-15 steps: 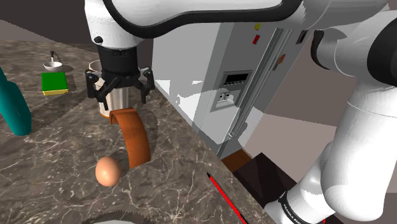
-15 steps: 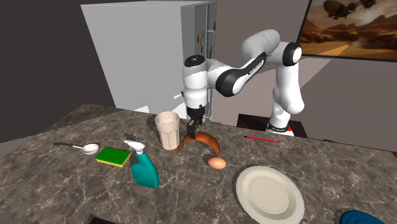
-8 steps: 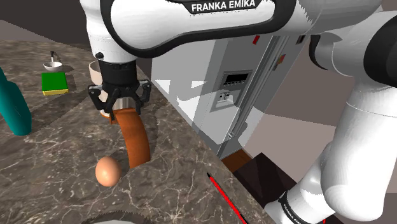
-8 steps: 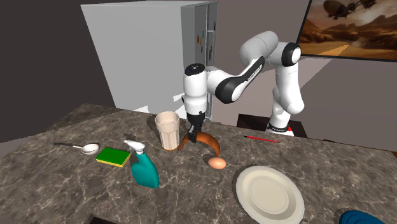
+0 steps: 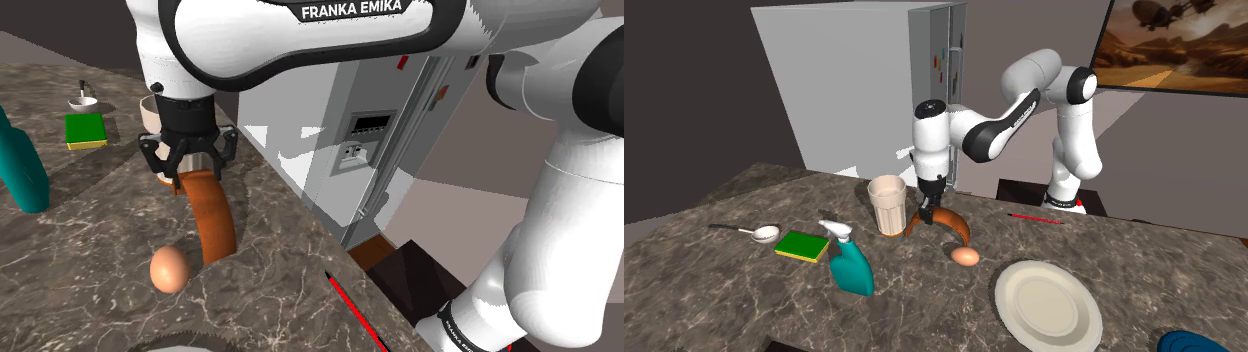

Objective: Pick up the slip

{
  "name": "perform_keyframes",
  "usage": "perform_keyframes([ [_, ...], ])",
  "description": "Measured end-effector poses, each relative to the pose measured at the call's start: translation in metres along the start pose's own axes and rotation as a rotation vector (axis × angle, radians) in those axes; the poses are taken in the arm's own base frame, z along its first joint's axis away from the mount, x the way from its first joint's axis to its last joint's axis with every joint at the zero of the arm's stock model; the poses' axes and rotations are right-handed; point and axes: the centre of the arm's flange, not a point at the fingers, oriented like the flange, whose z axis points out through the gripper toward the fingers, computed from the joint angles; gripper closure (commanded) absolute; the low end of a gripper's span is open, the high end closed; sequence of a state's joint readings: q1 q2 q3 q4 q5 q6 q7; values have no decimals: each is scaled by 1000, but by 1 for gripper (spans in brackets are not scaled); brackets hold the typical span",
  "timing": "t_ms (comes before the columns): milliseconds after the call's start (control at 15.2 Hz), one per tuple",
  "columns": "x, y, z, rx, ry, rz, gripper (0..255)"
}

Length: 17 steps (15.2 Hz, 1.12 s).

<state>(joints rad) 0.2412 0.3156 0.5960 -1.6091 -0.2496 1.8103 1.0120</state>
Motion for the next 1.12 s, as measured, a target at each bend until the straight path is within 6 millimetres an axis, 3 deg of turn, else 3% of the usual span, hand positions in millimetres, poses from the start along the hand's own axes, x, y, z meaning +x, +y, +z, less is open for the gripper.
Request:
perform_keyframes([
  [198,0,0,-5,-1,-1,0,255],
  [1122,3,6,-77,0,-1,0,255],
])
